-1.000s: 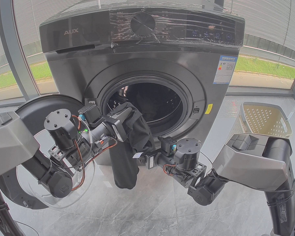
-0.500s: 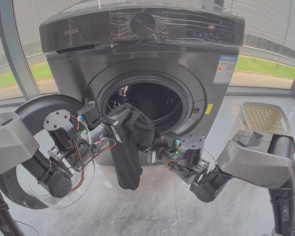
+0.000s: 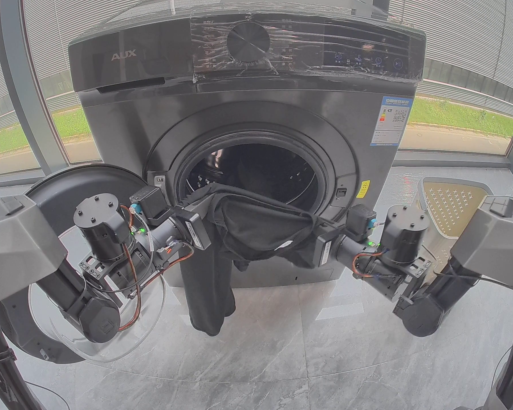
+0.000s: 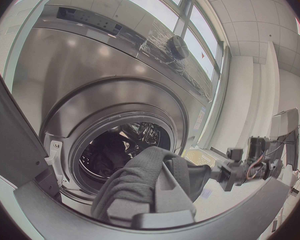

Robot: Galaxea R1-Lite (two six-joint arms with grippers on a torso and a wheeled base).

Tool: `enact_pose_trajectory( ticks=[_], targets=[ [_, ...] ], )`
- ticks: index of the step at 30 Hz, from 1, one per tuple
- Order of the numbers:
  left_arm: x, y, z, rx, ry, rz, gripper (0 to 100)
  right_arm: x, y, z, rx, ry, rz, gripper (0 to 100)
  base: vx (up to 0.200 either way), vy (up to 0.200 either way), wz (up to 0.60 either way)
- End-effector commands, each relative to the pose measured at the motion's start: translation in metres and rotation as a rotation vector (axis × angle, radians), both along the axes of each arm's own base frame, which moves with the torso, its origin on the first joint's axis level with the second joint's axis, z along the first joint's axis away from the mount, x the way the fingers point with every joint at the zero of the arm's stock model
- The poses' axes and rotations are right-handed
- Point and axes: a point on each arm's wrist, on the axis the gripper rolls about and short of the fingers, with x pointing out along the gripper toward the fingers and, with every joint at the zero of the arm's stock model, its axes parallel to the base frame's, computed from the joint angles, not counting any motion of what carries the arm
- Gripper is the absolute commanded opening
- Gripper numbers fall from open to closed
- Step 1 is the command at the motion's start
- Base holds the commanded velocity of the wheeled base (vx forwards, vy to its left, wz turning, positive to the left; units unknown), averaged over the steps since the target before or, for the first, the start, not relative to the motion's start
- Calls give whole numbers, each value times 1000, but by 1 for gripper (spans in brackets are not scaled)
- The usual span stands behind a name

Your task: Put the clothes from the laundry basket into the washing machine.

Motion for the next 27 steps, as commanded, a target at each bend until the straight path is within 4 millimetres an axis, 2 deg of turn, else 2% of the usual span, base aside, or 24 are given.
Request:
enact_pose_trajectory(
  ticks=[1,5,7,11,19,27],
  targets=[
    [-4,-1,1,1,0,-7,0,-7,-18,30,50,-88,-4,0,0,0,0],
    [-10,-3,2,7,1,-20,0,-15,-23,48,89,-148,7,0,0,0,0],
    [-12,-4,-1,13,11,-26,0,-27,-29,55,106,-162,16,0,0,0,0],
    [-18,-10,-4,23,25,-51,0,-41,-39,58,112,-167,21,0,0,0,0],
    [-32,-12,-18,75,68,-79,0,-39,-40,60,120,-182,11,0,0,0,0],
    [-37,-12,-26,102,97,-88,0,-37,-39,62,129,-191,5,0,0,0,0]
  ],
)
